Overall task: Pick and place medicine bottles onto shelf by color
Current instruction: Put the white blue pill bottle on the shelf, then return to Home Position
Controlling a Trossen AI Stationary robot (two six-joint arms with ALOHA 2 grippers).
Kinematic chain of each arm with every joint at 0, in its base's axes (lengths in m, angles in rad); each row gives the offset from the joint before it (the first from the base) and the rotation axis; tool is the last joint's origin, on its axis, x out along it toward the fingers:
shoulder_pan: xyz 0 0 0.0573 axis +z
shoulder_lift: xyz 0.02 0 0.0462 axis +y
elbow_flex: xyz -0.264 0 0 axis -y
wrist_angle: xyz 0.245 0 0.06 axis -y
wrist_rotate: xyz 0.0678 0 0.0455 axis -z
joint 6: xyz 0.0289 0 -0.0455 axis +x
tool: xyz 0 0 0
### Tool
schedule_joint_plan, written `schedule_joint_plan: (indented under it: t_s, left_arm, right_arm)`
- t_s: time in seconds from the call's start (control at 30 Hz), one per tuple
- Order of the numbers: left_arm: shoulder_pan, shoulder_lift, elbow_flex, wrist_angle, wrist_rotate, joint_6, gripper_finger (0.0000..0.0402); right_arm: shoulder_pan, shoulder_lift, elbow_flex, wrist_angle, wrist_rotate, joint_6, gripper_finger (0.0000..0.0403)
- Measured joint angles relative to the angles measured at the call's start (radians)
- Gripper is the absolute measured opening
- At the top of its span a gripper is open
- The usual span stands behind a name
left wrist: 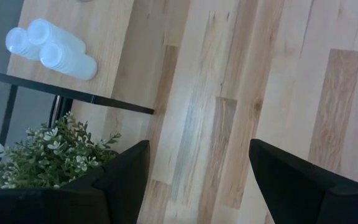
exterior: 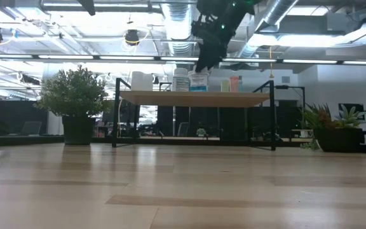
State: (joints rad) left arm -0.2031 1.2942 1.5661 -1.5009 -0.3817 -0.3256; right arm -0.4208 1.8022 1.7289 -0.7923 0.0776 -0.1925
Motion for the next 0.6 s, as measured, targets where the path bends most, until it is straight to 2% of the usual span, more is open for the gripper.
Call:
schedule_joint_plan:
  t_s: [0.2, 0.43, 0.6]
  left_arm:
    - [0.000, 0.000, 0.000, 0.000, 0.000, 0.000, 0.0261]
    - [0.000, 0.000, 0.000, 0.000, -0.001, -0.001, 0.0261]
    - [0.000, 0.000, 0.000, 0.000, -0.017, 0.000, 0.0261]
  right_arm:
    - [0.021, -0.002, 0.127, -0.078, 0.001, 0.000, 0.0248]
    - [0.060, -0.004, 0.365, -0.273, 0.001, 0.069, 0.0249]
    - [0.086, -0.004, 0.434, -0.375, -0.002, 0.093, 0.0249]
